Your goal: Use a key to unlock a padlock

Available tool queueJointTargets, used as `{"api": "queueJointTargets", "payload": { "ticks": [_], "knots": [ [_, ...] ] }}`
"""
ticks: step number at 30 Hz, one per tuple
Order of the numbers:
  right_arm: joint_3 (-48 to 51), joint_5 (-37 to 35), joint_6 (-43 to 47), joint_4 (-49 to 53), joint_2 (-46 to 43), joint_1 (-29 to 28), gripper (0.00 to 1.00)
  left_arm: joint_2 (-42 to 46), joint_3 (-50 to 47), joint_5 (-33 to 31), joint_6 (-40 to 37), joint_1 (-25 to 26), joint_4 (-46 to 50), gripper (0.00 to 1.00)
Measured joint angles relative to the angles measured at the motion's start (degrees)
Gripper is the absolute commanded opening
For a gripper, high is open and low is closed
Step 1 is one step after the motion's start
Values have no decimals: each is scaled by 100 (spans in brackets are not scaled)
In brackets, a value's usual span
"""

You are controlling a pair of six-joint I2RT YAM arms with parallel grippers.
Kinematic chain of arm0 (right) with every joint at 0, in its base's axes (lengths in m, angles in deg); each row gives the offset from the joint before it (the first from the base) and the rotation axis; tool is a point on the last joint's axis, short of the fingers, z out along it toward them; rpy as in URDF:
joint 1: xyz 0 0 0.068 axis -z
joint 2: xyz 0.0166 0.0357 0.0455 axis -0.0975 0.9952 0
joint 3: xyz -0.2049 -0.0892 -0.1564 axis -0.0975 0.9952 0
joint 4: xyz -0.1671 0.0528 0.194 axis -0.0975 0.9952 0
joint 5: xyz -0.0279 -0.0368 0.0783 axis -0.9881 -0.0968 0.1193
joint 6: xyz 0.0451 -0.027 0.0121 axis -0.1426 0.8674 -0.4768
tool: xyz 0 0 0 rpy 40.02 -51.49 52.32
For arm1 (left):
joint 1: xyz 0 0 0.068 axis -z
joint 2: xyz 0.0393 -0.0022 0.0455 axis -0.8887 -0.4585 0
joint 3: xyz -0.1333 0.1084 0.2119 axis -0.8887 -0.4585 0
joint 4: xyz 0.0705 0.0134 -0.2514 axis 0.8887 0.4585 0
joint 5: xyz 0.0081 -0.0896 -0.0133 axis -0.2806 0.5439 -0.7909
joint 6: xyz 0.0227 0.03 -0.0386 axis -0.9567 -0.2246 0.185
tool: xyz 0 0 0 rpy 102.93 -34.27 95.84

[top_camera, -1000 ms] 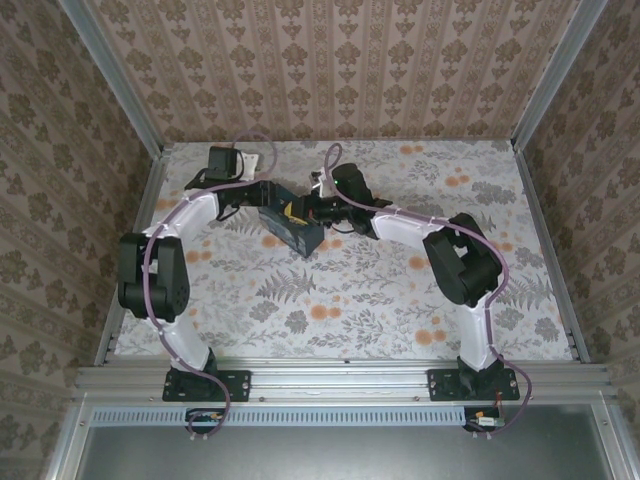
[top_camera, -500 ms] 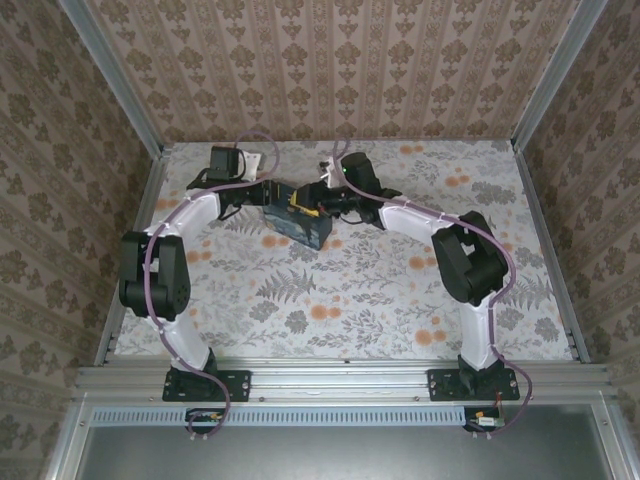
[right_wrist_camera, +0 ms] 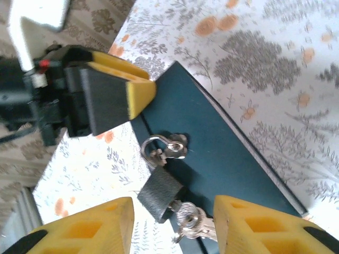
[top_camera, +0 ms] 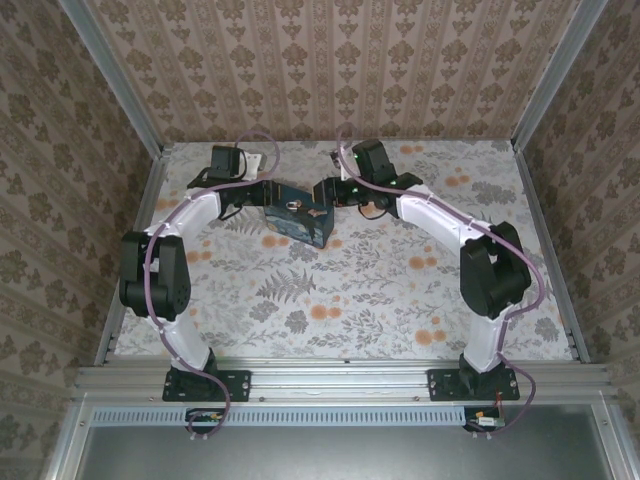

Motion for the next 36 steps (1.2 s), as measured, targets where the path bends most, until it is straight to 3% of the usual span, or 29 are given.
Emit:
{"api": "queueJointTargets", "payload": {
  "ticks": [10, 18, 24, 36],
  "knots": [
    [531, -868, 3008, -302, -544, -1163, 62, -2, 103, -24, 0, 15, 254, 41],
    [1067, -960, 4660, -752, -531, -990, 63, -15, 155, 46, 24, 2, 367, 41],
    [1060, -411, 5421, -1056, -332, -664, 54, -101, 278, 216, 42, -55, 509, 41],
    [839, -273, 6111, -1147, 238, -640, 53, -101, 299, 369, 42, -79, 654, 41]
  ]
}}
